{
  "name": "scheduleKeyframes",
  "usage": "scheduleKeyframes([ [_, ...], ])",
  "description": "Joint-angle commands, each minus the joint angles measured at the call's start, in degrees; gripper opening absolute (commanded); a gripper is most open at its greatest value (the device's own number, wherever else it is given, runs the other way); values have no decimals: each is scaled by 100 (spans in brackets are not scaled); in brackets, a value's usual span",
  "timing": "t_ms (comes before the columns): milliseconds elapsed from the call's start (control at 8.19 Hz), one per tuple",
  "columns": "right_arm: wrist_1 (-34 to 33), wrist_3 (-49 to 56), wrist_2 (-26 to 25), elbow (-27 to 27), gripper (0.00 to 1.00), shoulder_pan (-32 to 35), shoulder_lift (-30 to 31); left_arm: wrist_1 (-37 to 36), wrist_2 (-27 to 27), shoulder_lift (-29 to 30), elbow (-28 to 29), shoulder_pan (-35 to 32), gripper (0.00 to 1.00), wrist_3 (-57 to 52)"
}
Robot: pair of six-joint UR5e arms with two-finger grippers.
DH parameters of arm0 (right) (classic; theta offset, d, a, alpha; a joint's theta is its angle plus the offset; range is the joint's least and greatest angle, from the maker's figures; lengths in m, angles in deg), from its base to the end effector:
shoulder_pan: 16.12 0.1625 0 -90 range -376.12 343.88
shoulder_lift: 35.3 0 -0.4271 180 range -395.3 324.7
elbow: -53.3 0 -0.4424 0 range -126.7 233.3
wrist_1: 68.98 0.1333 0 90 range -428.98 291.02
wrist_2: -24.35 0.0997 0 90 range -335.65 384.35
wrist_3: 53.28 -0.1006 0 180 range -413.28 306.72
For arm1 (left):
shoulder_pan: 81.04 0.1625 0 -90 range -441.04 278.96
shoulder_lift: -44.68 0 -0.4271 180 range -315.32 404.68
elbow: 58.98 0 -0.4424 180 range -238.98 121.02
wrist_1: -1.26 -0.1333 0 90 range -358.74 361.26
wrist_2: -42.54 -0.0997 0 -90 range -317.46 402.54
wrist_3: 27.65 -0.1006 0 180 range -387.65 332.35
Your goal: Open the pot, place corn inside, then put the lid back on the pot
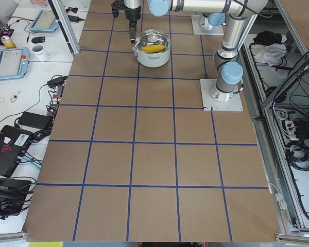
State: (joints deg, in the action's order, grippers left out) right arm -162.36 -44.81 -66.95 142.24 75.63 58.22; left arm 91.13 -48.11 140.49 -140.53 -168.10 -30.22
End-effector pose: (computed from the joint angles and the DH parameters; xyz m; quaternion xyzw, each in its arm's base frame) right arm 0.1471 -0.5232 0.5383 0.0881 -0.9936 0.0686 0.0154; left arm -0.1017 -0.5956 0.5121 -0.0034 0.9997 -0.0239 0.0068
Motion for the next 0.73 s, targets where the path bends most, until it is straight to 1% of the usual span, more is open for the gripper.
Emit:
scheduleKeyframes([
  [0,4,5,-1,0,100,-8,0,5,-14,8,-10,5,100,-6],
  [611,22,5,-1,0,100,-8,0,-22,-14,17,-1,5,100,3],
])
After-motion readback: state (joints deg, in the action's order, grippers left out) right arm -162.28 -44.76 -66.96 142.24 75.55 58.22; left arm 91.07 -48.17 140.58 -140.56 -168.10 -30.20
